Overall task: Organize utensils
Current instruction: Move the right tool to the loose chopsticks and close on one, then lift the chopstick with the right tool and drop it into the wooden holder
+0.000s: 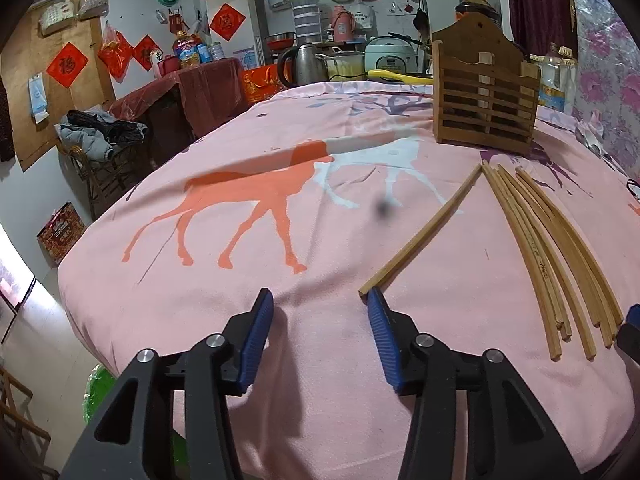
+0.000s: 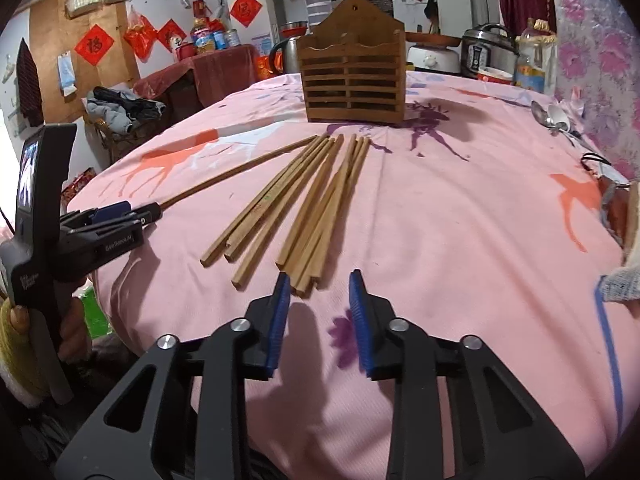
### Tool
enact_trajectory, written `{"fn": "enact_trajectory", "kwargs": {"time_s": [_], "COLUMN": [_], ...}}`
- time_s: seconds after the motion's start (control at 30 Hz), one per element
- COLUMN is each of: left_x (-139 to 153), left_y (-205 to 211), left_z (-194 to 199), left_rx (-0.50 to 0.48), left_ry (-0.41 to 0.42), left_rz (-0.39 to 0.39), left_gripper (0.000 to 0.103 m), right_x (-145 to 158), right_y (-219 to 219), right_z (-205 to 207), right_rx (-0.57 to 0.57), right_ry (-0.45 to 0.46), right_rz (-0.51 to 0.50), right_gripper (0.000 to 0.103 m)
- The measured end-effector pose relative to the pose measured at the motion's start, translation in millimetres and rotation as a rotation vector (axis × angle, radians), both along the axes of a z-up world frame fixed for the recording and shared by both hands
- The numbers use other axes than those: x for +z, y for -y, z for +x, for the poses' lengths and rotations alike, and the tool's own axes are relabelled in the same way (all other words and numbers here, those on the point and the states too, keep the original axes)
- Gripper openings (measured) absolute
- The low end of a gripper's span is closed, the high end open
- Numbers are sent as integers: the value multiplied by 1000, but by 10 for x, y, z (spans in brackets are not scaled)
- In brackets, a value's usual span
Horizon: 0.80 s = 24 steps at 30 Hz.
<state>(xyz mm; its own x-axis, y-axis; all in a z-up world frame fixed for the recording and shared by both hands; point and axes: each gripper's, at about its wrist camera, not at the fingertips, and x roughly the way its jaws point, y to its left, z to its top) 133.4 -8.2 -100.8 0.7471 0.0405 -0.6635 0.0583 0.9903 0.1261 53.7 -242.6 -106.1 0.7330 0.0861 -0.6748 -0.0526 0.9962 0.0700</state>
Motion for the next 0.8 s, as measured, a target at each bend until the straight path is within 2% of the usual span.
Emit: {"fn": "enact_trajectory", "kwargs": {"time_s": [0.13, 0.17, 0.33, 0.43, 0.6, 0.67, 0.73, 0.8], "left_x": [-6, -6, -10, -8, -5, -7, -12, -20], "left_y": [-1, 0, -15, -26, -45, -48, -40, -17], "left_z": [-5, -3, -18, -18, -12, 2, 38, 72], "left_rx": [1, 2, 4, -2, -14, -18, -24, -27], "left_ry": [2, 3, 4, -3, -16, -20, -22, -19], "left_rz": [3, 4, 4, -8, -32, -41, -50, -52], "left_gripper": [50, 51, 53, 53, 53, 53, 53, 53], "right_x": [-22, -21, 65, 95, 67, 36, 16, -19], "right_y": [14, 27, 173, 243, 244, 217, 212, 224], "right_z": [24, 23, -100, -198, -295, -277, -248, -208], "right_rx": [13, 18, -50, -88, -102, -92, -92, -92], "right_ry": [6, 12, 74, 93, 72, 56, 51, 35], "right_rz": [101, 121, 134, 80, 11, 0, -6, 1], "right_gripper": [8, 6, 6, 6, 6, 8, 16, 19]}}
